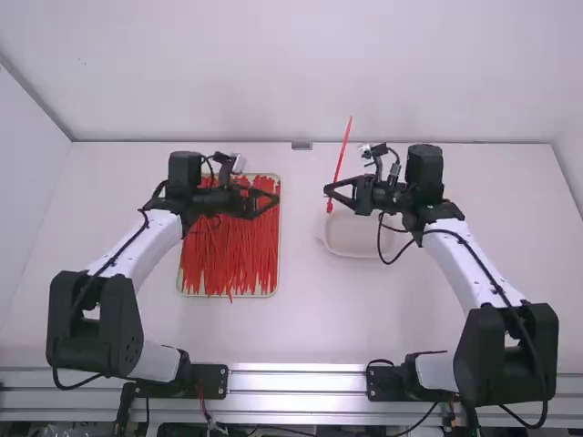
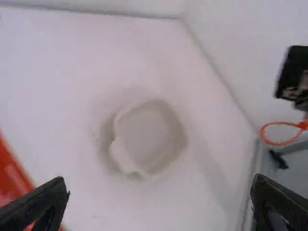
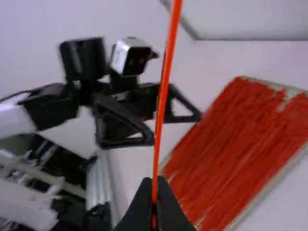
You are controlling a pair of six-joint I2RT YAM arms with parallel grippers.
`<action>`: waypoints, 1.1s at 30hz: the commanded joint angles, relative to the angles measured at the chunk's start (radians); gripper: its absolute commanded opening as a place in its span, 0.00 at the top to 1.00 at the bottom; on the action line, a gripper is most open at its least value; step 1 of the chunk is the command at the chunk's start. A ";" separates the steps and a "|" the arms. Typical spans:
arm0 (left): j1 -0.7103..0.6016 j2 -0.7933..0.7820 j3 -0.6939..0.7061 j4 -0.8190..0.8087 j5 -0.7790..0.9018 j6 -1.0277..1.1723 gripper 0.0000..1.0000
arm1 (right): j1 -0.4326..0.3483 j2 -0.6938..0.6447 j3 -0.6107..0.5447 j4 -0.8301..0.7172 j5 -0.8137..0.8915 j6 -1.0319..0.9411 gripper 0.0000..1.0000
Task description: Fasten the cable tie
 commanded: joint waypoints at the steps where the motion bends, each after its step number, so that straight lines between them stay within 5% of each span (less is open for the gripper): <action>1: -0.028 -0.001 0.018 -0.058 -0.212 0.043 0.01 | 0.020 -0.013 0.021 -0.047 0.233 -0.178 1.00; 7: -0.082 -0.001 0.009 -0.222 -0.576 -0.047 0.01 | 0.070 -0.012 0.020 -0.154 0.607 -0.191 1.00; 12: -0.112 -0.002 -0.015 -0.261 -0.655 -0.042 0.01 | 0.123 -0.012 -0.022 -0.158 0.865 -0.190 1.00; 33: -0.106 -0.002 -0.139 -0.183 -0.722 -0.068 0.01 | 0.000 -0.012 -0.355 0.179 0.885 -0.085 1.00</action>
